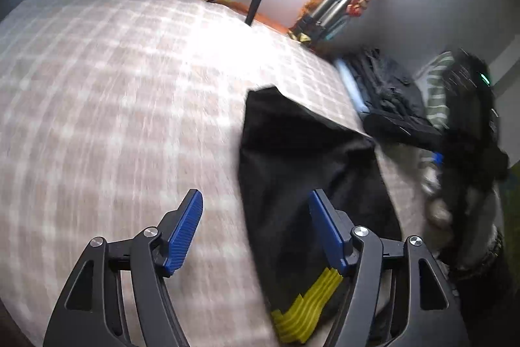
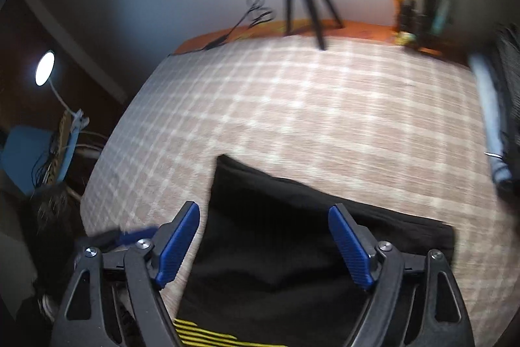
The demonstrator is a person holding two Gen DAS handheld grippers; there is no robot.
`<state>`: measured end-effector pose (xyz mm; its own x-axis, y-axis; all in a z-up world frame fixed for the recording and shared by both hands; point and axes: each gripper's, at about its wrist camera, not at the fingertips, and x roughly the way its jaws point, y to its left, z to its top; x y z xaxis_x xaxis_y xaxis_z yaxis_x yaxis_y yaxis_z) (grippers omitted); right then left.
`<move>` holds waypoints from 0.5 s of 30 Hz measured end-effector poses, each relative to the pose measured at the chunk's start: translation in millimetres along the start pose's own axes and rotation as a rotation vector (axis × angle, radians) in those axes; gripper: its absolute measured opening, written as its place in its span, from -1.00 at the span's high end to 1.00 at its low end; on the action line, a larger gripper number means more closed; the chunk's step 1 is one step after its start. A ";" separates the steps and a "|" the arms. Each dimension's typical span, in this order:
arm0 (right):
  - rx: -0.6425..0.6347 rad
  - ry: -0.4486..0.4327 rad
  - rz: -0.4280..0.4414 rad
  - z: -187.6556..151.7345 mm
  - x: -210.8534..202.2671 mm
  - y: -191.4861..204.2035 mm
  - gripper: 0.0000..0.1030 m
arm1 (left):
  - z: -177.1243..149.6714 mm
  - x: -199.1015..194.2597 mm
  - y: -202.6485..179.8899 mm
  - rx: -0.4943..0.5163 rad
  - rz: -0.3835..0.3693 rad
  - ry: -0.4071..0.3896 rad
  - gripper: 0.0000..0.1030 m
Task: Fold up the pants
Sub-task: 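Open both grippers and release the folded black pants onto the bed, then grasp the folded pants bundle with the left gripper while the right gripper grasps its other end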
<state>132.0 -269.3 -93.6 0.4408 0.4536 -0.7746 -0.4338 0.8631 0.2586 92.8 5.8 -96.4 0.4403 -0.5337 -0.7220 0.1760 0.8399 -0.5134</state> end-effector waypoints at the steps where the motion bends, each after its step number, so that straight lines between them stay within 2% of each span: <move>1: 0.007 -0.009 -0.007 -2.6 -6.2 -11.1 -0.66 | 4.7 6.1 1.9 -0.004 0.000 0.008 -0.31; 5: 0.059 -0.031 -0.027 -18.0 -24.6 -56.5 -0.75 | 18.5 25.2 6.6 -0.033 -0.003 0.031 -0.31; 10: 0.161 -0.029 -0.030 -45.8 -38.5 -120.7 -0.75 | 23.1 37.5 0.3 0.006 0.001 0.045 -0.31; 15: 0.206 -0.001 0.007 -61.6 -27.5 -149.7 -0.75 | 24.8 46.6 -3.3 0.020 0.024 0.047 -0.31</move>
<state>136.4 -424.6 -146.5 0.4395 0.4601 -0.7715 -0.2668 0.8870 0.3770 134.6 -19.4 -116.8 0.4031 -0.5172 -0.7550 0.1842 0.8539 -0.4867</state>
